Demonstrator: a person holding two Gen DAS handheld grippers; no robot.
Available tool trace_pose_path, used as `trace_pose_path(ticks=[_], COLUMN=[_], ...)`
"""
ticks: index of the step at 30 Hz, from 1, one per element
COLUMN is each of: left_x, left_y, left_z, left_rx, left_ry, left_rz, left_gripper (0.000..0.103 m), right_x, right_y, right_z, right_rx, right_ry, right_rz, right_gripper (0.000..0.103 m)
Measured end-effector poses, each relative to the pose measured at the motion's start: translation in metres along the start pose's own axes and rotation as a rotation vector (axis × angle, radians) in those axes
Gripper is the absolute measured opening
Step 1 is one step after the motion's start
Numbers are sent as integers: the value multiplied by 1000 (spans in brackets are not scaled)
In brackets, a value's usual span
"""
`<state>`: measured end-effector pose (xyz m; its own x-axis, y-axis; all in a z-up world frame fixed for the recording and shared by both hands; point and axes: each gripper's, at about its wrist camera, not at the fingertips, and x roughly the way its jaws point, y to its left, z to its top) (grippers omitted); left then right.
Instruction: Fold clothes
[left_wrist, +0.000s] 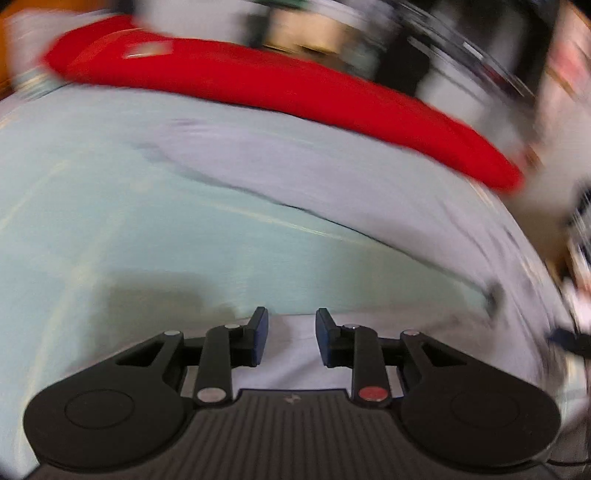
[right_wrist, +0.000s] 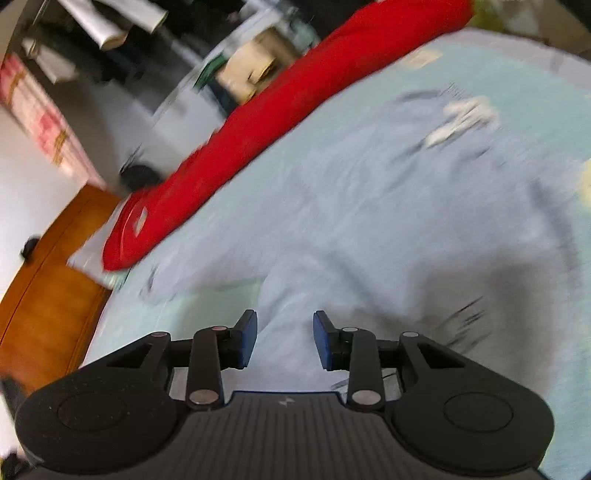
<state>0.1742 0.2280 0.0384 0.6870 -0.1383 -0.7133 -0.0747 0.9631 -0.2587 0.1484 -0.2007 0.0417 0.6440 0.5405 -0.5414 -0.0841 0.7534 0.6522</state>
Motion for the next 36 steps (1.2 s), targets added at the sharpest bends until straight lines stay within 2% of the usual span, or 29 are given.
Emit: trace_pose_path(ticks=[6,7,10,13,15,16,18,19,21,24,25,28,30,31,33,35,36], left_x=[62,70,90,106,119,126,133,132,126,110,107,109,106,102,98,101,107], left_y=[-75,-85,-103,-118,-123,-124,-122,-121,-113,-84,-76,-47,-40,-43,-61,-87,-105], left_z=[12,12,15,17,23,24,21,19,22,40,44,49,51,52,55,56,56], left_rx=[472,535,651,730,723,712,714,722,670,503,469,367,336,341,371,418,462], left_ry=[97,101,132,154,200,234,276,271,239,173,158,164,159,144,129,131,141], left_rz=[-124,-147,-223,-296,-340,-360,-398,-400,-393,-365,-331,-230,-228,-255,-351,-441,-478], left_gripper=[30,34,43,44,43,40,20,5,2,1,0,0,0,1,11,36,38], right_x=[24,26,23,25,27,28,29,29,29,25,24,25,27,29,32,35,36], right_y=[8,6,4,9,11,13,16,17,19,19,19,18,17,17,18,21,22], right_z=[-16,-18,-27,-30,-33,-34,-36,-36,-36,-35,-35,-34,-33,-32,-31,-30,-30], right_rx=[-25,-18,-9,-7,-10,-12,-13,-16,-22,-22,-19,-20,-24,-26,-34,-45,-47], right_ry=[59,59,49,37,34,33,30,29,27,20,17,20,28,31,37,42,43], right_rz=[-14,-18,-29,-31,-41,-48,-59,-63,-73,-83,-83,-85,-89,-89,-79,-71,-66], right_gripper=[43,43,46,47,49,49,49,49,50,50,50,50,51,51,51,52,52])
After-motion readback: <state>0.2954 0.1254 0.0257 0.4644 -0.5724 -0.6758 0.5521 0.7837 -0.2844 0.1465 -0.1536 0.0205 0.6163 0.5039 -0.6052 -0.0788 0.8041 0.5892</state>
